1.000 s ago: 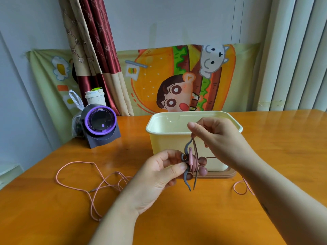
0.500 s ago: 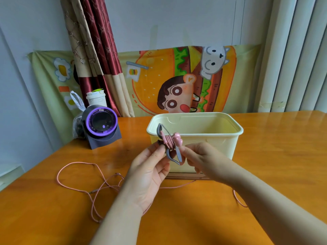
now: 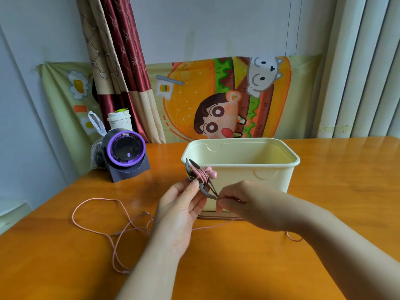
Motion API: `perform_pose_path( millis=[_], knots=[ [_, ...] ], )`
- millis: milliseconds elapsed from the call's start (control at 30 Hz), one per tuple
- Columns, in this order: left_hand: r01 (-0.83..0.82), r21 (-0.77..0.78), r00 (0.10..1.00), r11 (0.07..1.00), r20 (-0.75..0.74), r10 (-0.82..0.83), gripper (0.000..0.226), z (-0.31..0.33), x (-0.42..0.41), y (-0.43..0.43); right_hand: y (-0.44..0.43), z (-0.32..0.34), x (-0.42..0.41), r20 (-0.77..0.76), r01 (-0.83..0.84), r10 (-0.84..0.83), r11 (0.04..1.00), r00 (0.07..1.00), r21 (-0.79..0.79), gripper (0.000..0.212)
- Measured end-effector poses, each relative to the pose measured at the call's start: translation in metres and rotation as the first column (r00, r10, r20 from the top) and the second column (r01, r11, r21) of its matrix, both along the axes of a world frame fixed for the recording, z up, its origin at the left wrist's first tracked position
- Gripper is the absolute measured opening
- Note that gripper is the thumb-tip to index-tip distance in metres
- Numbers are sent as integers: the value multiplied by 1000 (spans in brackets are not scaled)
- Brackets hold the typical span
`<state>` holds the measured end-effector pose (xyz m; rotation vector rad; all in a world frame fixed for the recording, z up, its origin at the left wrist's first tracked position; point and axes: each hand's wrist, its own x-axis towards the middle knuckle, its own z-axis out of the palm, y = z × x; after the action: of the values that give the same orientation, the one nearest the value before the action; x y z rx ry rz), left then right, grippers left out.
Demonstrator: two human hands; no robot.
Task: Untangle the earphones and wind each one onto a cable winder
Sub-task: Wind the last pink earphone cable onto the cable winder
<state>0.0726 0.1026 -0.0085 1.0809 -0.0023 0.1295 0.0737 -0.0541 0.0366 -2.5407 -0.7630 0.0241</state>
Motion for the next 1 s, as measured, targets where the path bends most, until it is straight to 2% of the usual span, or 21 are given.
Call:
perform_pose_path(
  millis=[100,200,367,467,567,667,767,1000],
  knots=[
    [-56,199,998,978,32,50,15,-4,2,2,-2,9,-5,54,-8,5,999,999,47,24],
    [-62,315,997,947,57,46,15,-6,4,2,-4,16,-7,147,-1,-18,992,989,130,28],
    [52,472,993,880,68,-95,16,-6,1,1,-11,23,-7,172,48,-94,965,981,256,28],
    [130,570,975,811,77,-211,17,-5,-1,3,-17,22,-2,258,78,-149,961,954,266,26],
    [190,606,955,773,69,-289,17,-4,-2,5,-24,21,5,322,112,-195,960,926,257,26],
    [248,607,932,755,62,-356,21,-2,-4,8,-26,19,8,319,67,-168,950,933,304,32],
    [294,606,912,739,53,-407,34,-2,-3,11,-27,15,12,268,17,-131,921,954,390,39],
    [383,558,875,736,37,-483,40,-3,-3,14,-35,10,20,124,-11,-63,853,990,522,43]
  ],
)
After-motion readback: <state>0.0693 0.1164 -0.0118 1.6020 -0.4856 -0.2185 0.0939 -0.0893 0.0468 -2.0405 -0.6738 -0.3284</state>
